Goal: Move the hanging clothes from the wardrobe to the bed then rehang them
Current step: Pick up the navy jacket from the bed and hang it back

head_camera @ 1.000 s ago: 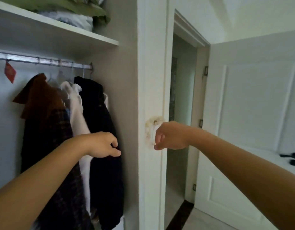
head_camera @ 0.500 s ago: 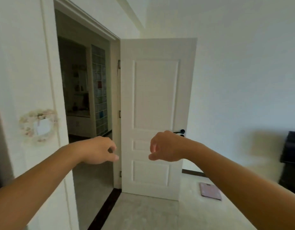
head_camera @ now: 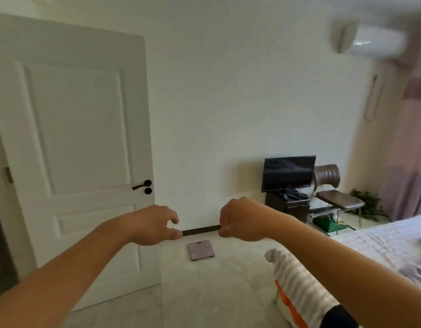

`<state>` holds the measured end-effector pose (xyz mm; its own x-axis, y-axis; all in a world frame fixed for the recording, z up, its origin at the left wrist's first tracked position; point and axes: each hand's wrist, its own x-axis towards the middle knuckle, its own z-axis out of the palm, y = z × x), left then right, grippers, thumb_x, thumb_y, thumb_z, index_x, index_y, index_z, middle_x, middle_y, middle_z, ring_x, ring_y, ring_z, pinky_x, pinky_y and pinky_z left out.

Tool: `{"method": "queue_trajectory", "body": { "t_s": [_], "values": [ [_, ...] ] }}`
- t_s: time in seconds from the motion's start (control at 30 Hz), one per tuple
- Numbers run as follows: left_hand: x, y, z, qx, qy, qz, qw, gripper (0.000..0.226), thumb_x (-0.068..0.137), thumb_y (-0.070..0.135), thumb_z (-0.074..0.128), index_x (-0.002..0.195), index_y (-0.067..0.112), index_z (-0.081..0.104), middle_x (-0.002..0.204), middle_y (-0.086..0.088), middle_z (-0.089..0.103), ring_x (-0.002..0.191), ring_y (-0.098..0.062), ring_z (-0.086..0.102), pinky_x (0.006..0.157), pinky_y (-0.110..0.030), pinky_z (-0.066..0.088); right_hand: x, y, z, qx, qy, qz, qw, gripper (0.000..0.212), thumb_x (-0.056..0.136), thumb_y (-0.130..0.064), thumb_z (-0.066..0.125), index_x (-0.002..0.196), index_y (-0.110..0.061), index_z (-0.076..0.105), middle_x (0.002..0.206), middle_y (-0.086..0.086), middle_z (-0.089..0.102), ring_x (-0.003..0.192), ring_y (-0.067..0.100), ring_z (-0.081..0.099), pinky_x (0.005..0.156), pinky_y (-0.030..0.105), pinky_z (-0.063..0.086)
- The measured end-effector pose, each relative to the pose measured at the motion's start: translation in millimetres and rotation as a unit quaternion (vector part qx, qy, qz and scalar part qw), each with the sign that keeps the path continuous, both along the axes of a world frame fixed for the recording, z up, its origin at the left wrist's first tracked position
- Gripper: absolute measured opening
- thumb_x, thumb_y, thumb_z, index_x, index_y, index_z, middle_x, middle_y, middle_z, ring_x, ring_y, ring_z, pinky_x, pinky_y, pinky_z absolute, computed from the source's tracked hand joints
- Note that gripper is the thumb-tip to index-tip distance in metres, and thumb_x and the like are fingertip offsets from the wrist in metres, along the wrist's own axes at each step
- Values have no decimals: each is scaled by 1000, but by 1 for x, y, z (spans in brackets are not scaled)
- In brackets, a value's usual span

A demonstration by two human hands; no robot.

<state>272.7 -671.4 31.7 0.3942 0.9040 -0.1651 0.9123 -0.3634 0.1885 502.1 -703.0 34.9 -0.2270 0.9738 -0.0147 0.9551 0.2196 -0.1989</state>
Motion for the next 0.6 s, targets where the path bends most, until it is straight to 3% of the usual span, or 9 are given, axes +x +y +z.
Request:
{"method": "queue_trajectory", "body": {
  "t_s": [0.2, 0.4, 0.6],
  "values": [
    [107, 52, -12, -7, -4, -127, 992, 51, 93, 52, 54, 137, 26, 49, 134, 0, 52, 115, -15, 54, 100, -32, 44, 85, -3, -9, -12, -5, -108, 994, 27, 91, -39, 63, 108, -18, 69, 97, -2, 68, 90, 15, 63, 86, 32, 53],
    [204, 72, -22, -13, -19, -246, 969, 53, 94, 45, 55, 140, 21, 47, 140, 0, 51, 123, -16, 50, 102, -30, 42, 155, -26, -17, 16, -7, -215, 976, 27, 92, -38, 63, 109, -17, 69, 104, -2, 69, 89, 12, 62, 77, 24, 47],
    [295, 77, -45, -32, -14, -328, 944, 51, 92, 49, 57, 137, 24, 50, 138, 2, 52, 119, -15, 51, 99, -32, 44, 224, -55, -40, 4, -20, -305, 952, 30, 90, -42, 63, 112, -21, 67, 110, -2, 65, 94, 14, 58, 84, 30, 48]
  ]
}}
